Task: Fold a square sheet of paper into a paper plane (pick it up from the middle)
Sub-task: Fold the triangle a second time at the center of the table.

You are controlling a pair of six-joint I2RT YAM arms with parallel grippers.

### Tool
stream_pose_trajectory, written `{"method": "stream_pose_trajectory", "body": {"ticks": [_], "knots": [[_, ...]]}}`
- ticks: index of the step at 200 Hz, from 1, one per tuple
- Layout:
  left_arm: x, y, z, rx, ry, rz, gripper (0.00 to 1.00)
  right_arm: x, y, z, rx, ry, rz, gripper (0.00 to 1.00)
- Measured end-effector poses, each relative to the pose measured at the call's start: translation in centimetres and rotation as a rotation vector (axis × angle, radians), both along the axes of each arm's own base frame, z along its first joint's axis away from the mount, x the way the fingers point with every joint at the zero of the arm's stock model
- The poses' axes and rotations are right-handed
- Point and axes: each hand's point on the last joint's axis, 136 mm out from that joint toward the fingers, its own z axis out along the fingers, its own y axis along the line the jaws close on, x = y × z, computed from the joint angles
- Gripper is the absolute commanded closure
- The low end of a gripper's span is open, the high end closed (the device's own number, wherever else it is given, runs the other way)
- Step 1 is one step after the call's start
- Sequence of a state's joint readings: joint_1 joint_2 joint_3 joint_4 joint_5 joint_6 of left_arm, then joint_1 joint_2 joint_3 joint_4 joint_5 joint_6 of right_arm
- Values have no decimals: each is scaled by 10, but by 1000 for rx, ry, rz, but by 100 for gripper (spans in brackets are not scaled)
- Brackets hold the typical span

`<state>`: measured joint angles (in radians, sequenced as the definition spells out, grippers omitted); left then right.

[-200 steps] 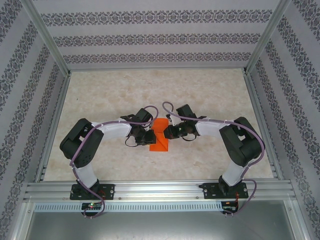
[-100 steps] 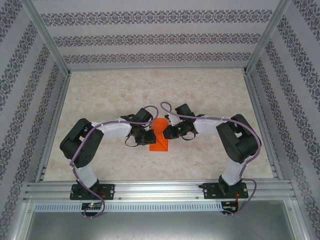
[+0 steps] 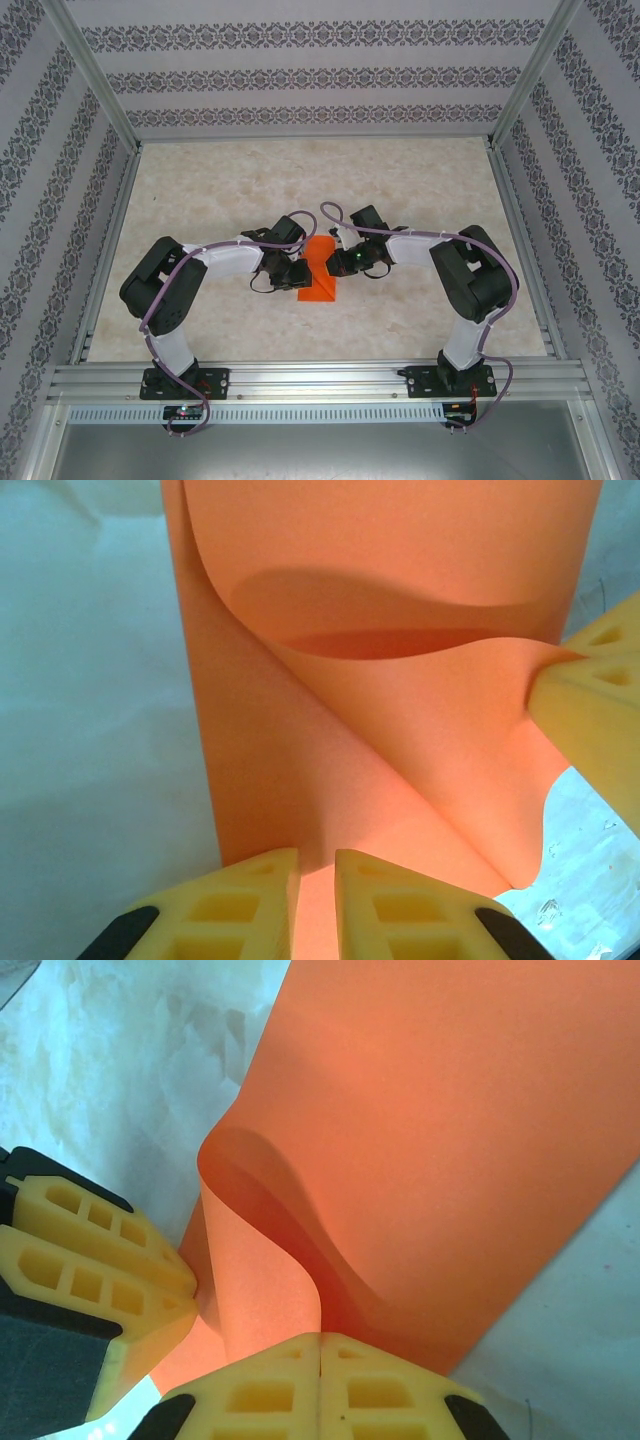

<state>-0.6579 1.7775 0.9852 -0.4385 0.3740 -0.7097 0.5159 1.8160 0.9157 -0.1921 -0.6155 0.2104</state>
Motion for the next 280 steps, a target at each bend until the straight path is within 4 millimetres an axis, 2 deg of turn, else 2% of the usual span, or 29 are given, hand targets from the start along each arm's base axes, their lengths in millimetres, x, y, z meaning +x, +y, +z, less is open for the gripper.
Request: {"method": "stream_pose_trajectory", "body": {"ticks": [65,157,179,217,231,259,280], "knots": [[0,0,0,2,-1,1,80,-3,-1,-10,-11,31,8,93],[1,0,2,1,-5,2,78,-2,0,-10,-11,34,9,93],[3,-1,11,-11,-25,6,77,-1,1,-10,-11,35,9,93],[13,-6,45,-82,-90,58,75,-1,1,-10,-11,35,9,94],[20,-10,52,-112,-105,90,75,-1,1,-10,-11,35,9,94],[35,-17,56,-173,-99,161,75,-1,1,-10,-11,36,9,94],[44,-24,48,-202,-77,203,75,-1,1,-10,-8,38,10,94]]}}
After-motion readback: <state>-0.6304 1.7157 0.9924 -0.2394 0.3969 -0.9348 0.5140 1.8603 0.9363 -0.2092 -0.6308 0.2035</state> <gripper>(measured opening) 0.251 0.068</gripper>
